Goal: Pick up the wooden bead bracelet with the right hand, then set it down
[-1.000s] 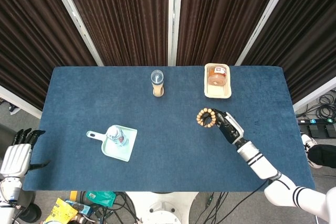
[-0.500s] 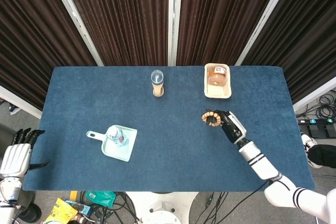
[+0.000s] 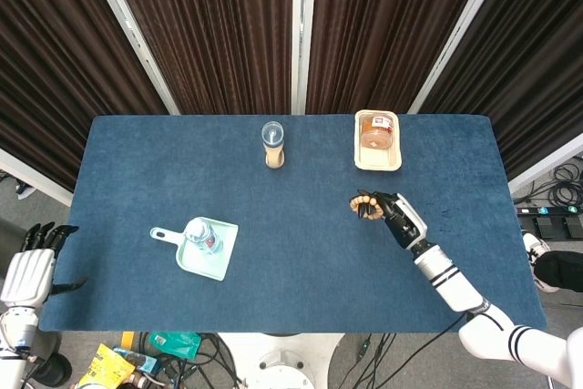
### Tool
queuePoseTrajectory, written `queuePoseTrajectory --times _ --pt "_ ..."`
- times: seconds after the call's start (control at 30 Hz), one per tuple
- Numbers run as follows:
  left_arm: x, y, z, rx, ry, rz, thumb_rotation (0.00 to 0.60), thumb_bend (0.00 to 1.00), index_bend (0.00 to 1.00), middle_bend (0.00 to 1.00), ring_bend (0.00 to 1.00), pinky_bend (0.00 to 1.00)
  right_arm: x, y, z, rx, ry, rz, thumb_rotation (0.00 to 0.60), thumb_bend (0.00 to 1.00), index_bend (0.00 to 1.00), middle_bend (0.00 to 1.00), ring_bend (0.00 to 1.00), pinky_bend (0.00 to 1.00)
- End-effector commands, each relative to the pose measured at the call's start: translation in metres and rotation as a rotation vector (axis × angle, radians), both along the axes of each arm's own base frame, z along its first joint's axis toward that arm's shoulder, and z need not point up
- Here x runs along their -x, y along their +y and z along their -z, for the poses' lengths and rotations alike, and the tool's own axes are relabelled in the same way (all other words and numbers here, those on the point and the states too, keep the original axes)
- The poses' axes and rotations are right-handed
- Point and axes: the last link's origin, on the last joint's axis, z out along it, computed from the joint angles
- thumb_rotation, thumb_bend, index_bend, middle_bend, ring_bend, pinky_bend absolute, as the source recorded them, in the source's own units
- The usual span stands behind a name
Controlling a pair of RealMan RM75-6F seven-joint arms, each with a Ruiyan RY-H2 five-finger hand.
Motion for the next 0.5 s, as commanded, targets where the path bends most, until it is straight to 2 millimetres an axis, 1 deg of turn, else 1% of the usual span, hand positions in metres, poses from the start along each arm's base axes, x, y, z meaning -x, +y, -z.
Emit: queuePoseTrajectory --times 0.03,0.1,0.2,0.4,0.5 --pt "-0.0001 0.0003 -0.0001 -0.001 0.0 0.001 0.6 0.04 0.18 0.16 0.06 0.02 -0.0003 0.0002 0.0003 -0.001 -0.001 -0.001 0.335 0.5 0.64 0.58 0.26 0.0" --pt "-0.0001 0.0004 0.0 0.0 0.001 0.001 0.6 0.03 0.18 0.16 0.06 0.02 -0.0003 0.0002 0.0003 -0.001 -0.002 -0.002 0.355 0.5 0.64 0.58 0.26 0.0" --pt "0.0 0.0003 0.0002 0.002 0.001 -0.001 0.6 0.03 0.18 0.16 0.06 0.02 -0.0004 0.0003 0.0004 -0.006 -0.02 0.009 0.364 0.5 0.65 0.58 0.26 0.0" --pt "-0.0001 0.001 0.0 0.003 0.001 -0.001 0.6 0.03 0.18 0.16 0.06 0.02 -0.0037 -0.0005 -0.0016 -0.079 -0.16 0.057 0.367 0.47 0.65 0.58 0.26 0.01" --pt "-0.0002 0.0009 -0.0002 0.002 0.002 -0.001 0.6 0.04 0.18 0.16 0.06 0.02 -0.0036 -0.0023 -0.0031 -0.104 -0.196 0.062 0.372 0.53 0.65 0.58 0.26 0.01"
